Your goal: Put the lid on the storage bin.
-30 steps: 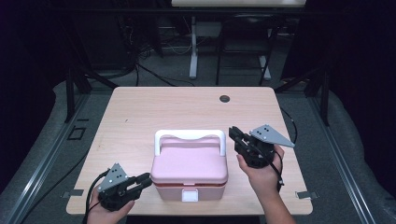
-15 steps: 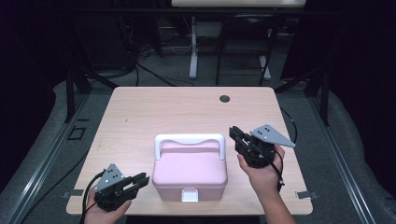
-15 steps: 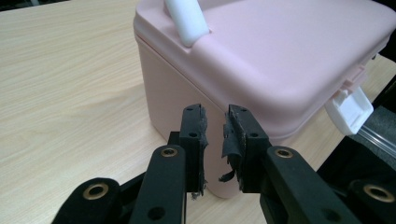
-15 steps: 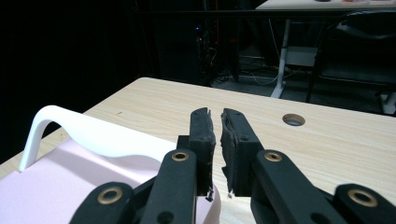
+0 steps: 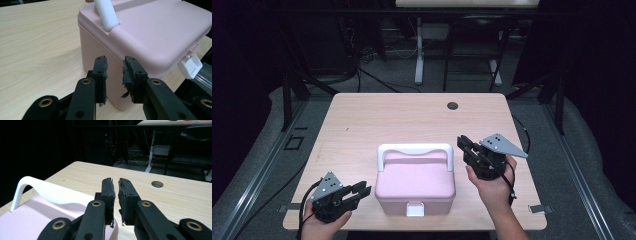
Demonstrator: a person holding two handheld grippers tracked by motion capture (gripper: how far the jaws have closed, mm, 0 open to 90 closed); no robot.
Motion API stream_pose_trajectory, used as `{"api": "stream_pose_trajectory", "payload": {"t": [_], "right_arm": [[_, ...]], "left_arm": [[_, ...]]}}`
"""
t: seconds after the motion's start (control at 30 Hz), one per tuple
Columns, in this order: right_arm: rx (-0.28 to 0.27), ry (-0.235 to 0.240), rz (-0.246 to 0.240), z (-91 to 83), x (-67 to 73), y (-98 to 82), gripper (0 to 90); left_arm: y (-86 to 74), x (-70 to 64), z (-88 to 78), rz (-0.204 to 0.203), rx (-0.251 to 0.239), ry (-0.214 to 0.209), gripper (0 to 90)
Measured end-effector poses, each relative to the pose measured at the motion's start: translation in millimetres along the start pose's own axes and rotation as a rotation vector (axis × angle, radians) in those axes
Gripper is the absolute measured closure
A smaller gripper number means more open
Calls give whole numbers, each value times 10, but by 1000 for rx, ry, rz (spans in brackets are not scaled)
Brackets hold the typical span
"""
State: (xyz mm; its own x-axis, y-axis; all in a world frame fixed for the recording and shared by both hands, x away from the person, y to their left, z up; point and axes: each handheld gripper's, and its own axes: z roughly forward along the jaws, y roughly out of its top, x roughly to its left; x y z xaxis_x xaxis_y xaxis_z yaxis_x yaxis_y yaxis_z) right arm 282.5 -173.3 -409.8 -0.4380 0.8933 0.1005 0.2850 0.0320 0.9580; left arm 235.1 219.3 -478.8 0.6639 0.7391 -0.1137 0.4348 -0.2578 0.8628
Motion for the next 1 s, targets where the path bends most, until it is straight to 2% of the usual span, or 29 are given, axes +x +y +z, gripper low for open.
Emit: {"api": "stream_pose_trajectory", "payload": {"t": [0.13,0.47,0.63,1.0], "right_arm": [[0,0,-1,3,3,-2,823],[0,0,2,4,-7,-1,821],[0,-2,4,5,-13,-3,819],[0,-4,8,0,-33,-1,814]], "left_arm": [[42,25,14,-11,-9,-7,643],[149,128,66,-25,1,0,567],[233,165,93,-29,-20,10,542],[429,267,174,-57,-24,5,502]]}}
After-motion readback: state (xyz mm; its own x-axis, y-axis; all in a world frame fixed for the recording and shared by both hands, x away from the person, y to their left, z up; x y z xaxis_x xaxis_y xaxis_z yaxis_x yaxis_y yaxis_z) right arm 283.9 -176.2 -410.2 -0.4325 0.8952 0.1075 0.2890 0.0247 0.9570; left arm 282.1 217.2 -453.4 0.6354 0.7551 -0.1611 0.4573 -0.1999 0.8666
